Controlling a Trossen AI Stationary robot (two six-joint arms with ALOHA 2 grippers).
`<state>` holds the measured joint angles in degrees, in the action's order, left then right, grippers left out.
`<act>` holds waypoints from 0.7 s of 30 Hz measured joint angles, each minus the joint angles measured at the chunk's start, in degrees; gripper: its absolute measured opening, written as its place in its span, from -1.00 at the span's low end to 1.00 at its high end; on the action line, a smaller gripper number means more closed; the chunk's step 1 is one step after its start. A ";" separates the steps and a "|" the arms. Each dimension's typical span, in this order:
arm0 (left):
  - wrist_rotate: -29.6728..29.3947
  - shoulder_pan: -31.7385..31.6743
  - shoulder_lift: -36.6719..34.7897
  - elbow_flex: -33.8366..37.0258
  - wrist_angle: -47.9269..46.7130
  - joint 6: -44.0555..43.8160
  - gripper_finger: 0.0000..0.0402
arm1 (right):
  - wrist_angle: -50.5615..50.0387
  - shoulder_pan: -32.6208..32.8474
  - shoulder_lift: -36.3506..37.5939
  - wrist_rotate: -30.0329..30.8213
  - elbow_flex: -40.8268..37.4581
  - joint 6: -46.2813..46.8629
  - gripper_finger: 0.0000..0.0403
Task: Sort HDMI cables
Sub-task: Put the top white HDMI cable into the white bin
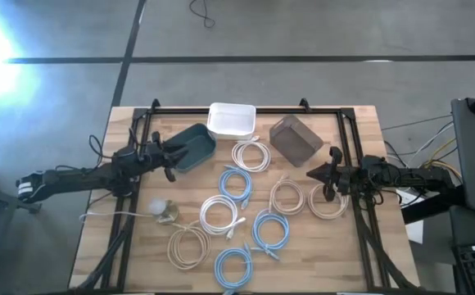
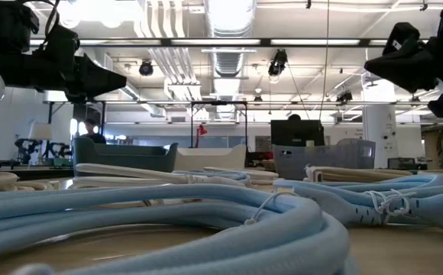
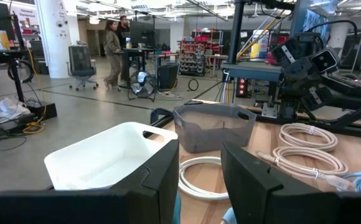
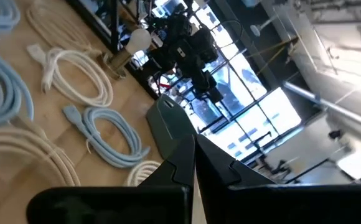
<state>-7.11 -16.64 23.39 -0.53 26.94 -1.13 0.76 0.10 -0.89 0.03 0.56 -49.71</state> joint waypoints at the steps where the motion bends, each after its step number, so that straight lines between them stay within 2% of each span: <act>1: 0.02 0.02 0.00 0.01 0.01 0.00 -0.38 | -0.07 0.00 0.00 0.00 -0.02 -0.34 -0.96; 4: 0.02 0.02 0.00 0.01 0.00 0.00 -0.38 | -0.08 0.00 -0.01 -0.02 0.00 2.60 -0.96; 6: 0.01 0.02 -0.02 0.00 0.00 0.00 -0.38 | 0.35 0.00 -0.02 -0.02 0.00 9.44 -0.96; 11: 0.02 0.01 -0.01 0.01 0.01 0.00 -0.38 | 3.13 0.02 0.00 -0.02 0.00 47.28 -0.96; 14: 0.02 0.01 -0.02 0.02 0.02 -0.01 -0.38 | 3.05 0.01 -0.02 -0.01 0.00 61.36 -0.96; 17: 0.02 0.00 0.00 0.01 0.00 -0.68 -0.38 | 3.16 0.00 -0.02 0.05 0.00 65.36 -0.96; 21: 0.01 0.01 -0.02 0.00 0.02 -0.76 -0.38 | 6.91 0.00 -0.07 5.57 0.00 59.82 -0.96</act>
<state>-7.10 -16.63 23.38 -0.53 26.96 -1.89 7.67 0.10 -0.95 5.60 0.56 10.11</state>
